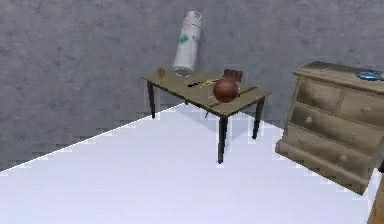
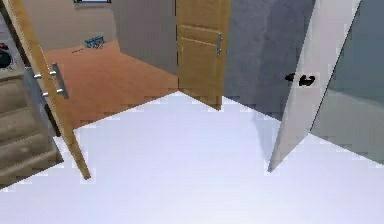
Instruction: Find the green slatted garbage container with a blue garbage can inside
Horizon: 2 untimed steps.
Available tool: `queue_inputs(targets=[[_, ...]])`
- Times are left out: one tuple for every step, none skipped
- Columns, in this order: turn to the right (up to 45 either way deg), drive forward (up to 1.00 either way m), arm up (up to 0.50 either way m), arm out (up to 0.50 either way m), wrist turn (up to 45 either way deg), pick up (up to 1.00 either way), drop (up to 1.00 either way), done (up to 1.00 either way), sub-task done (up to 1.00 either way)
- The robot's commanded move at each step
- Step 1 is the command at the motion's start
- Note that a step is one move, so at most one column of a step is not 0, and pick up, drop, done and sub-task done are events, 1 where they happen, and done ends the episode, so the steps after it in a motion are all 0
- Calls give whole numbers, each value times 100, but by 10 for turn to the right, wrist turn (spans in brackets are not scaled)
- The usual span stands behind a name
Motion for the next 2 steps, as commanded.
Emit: queue_inputs(targets=[[450, 0, 0, 0, 0, 0, 0, 0, 0], [210, 0, 0, 0, 0, 0, 0, 0, 0]])
